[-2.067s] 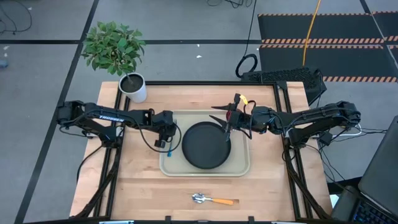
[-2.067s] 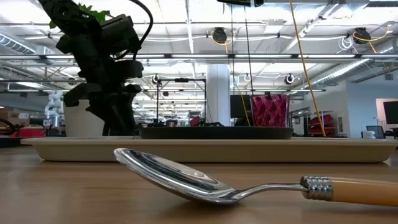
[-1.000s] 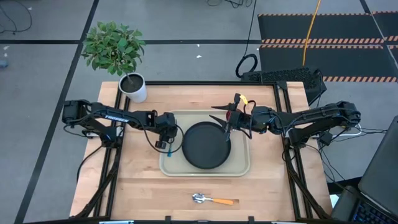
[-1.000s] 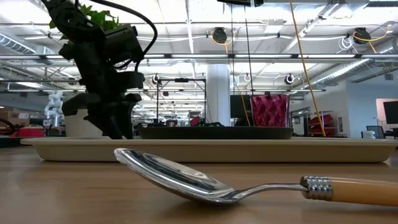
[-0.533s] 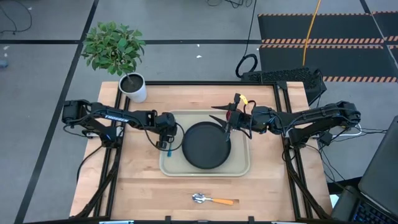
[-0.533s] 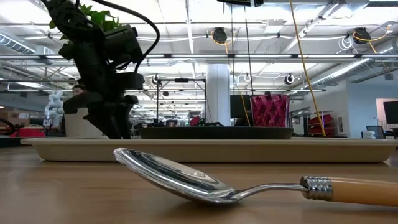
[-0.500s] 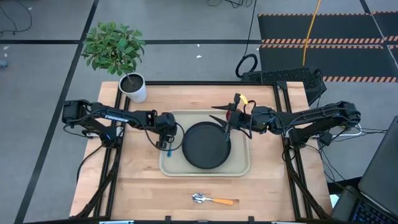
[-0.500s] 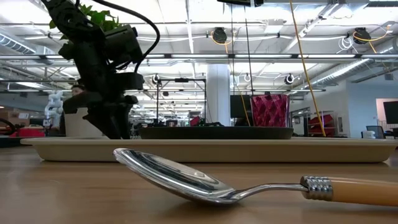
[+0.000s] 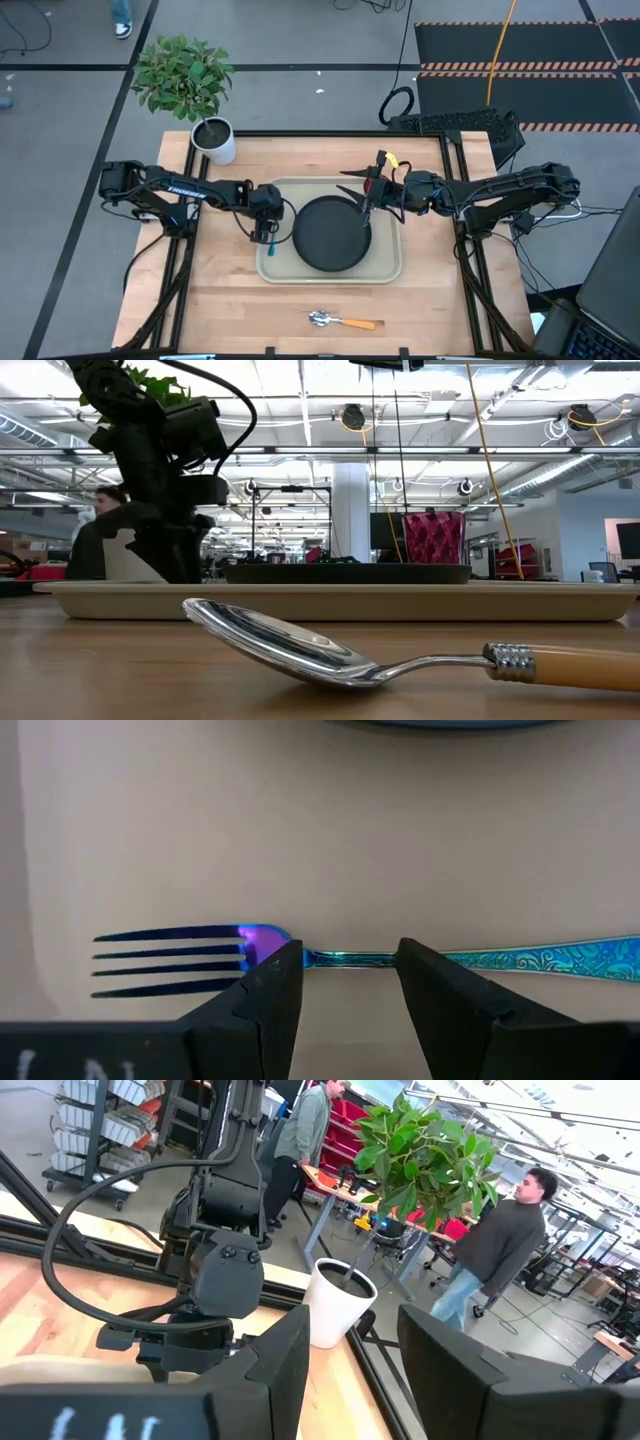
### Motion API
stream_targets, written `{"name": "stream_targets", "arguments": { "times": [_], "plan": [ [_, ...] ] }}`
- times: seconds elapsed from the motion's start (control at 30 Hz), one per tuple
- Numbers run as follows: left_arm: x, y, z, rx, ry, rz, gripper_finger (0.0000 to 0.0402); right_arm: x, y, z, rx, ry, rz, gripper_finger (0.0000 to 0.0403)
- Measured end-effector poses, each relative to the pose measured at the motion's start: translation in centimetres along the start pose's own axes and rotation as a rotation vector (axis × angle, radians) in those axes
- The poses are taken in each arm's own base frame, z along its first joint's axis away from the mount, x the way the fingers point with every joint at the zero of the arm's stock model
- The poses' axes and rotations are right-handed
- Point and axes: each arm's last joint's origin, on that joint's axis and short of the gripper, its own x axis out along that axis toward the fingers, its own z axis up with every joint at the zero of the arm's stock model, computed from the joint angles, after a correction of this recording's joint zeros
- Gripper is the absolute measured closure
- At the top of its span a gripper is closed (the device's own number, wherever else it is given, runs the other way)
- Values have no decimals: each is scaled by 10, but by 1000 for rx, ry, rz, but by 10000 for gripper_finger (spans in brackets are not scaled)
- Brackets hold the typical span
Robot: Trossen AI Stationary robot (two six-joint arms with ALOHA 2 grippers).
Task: Pick and place plate/cup/fork/spoon on tray
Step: Put the blue fork on the gray tray to the left of the black plate
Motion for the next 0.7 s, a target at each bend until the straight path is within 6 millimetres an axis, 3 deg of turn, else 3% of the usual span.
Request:
{"name": "stream_targets", "arguments": {
  "times": [0.7],
  "plan": [
    [0, -1, -1, -156, 13, 16, 229, 0, 0, 0, 1, -1, 0, 255]
  ]
}}
